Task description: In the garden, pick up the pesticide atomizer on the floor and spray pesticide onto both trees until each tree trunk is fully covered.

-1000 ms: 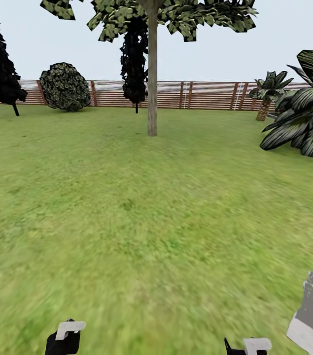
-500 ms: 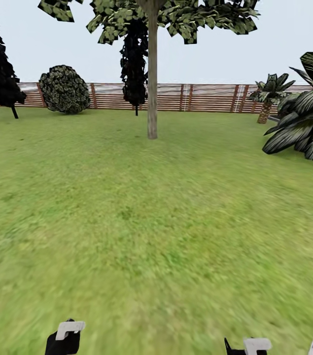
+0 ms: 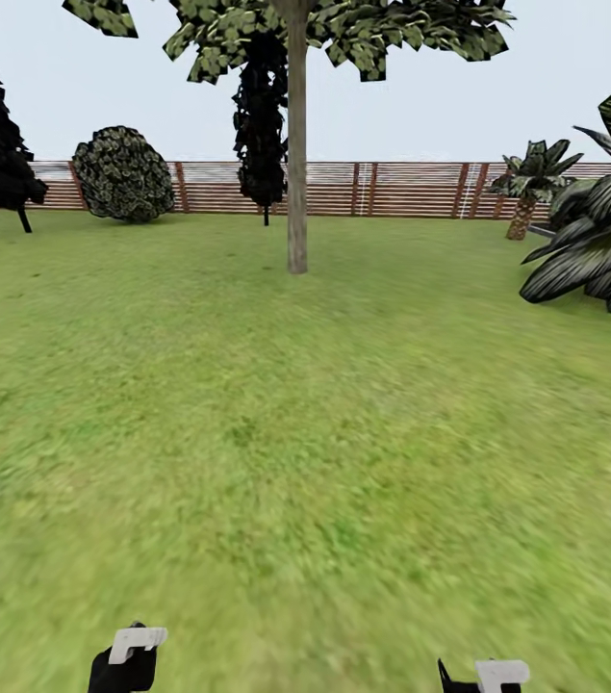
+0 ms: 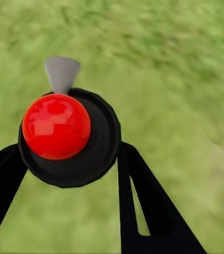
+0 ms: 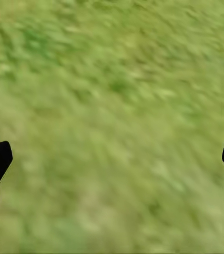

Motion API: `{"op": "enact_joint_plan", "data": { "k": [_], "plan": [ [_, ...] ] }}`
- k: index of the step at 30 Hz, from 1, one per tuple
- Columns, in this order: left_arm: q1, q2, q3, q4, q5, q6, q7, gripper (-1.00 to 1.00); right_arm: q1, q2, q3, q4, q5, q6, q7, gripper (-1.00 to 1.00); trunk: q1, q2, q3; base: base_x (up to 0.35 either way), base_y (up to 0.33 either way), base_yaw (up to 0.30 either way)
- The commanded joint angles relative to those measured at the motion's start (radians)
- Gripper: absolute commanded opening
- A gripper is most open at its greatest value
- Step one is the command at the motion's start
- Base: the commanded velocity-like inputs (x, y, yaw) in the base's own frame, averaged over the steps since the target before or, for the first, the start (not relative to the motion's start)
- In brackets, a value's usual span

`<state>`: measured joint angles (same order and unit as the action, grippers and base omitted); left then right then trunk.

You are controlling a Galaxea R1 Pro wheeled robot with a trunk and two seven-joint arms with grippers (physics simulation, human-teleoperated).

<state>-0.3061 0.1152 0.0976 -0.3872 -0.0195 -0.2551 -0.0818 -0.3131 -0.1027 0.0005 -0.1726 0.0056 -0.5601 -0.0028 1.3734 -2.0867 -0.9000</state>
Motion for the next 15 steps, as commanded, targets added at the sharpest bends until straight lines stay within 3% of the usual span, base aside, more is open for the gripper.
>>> {"op": "enact_joint_plan", "data": {
  "k": [1, 15],
  "plan": [
    [-0.001, -0.001, 0.008, 0.001, -0.002, -0.003, -0.009, -1.0, -0.001, 0.0, 0.0, 0.001, 0.001, -0.003, 0.0, 1.0, 0.0, 0.0, -0.001, 0.338, 0.0, 0.0],
    [-0.001, -0.001, 0.008, 0.001, -0.002, -0.003, -0.009, -1.0, -0.001, 0.0, 0.0, 0.001, 0.001, -0.003, 0.0, 1.0, 0.0, 0.0, -0.001, 0.338, 0.0, 0.0]
  ]
}}
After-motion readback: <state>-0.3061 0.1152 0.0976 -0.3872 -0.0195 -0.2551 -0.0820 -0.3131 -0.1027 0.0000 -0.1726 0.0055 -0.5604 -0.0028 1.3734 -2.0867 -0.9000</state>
